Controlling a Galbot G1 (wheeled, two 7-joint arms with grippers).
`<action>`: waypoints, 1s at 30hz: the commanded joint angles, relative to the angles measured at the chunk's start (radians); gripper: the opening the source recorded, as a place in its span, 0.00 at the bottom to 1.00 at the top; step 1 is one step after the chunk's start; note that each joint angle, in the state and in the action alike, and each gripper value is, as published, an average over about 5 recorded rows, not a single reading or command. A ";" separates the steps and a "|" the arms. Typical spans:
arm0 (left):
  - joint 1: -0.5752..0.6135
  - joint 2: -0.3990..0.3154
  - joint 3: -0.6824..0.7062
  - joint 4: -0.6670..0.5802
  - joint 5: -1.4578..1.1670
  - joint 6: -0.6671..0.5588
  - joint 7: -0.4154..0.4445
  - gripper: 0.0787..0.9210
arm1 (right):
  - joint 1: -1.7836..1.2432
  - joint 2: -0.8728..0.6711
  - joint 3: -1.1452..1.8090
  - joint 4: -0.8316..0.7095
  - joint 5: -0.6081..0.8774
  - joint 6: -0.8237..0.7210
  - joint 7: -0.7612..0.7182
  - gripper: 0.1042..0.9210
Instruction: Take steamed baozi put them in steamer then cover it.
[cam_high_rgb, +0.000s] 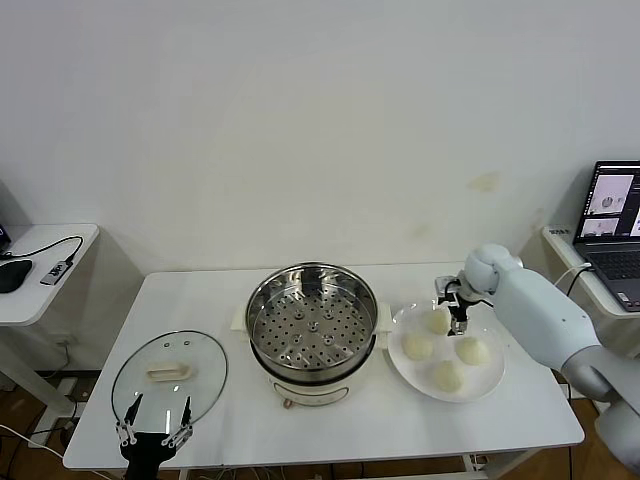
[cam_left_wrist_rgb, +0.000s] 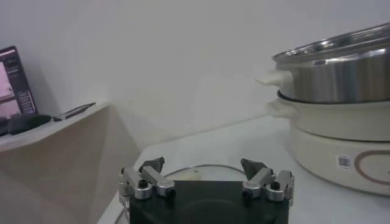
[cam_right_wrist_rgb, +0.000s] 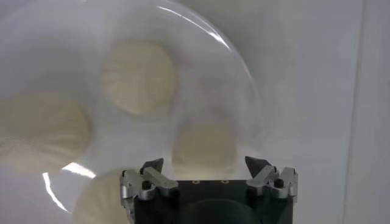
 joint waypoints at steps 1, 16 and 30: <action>0.000 0.001 -0.002 0.000 -0.001 -0.006 -0.003 0.88 | 0.007 0.014 -0.010 -0.017 -0.012 0.001 -0.001 0.85; 0.003 -0.002 -0.005 -0.008 0.002 -0.013 -0.003 0.88 | -0.009 0.025 0.012 -0.029 -0.023 0.005 0.016 0.64; 0.002 0.002 -0.006 -0.005 0.000 -0.013 -0.002 0.88 | 0.040 -0.089 -0.055 0.128 0.111 -0.029 0.000 0.56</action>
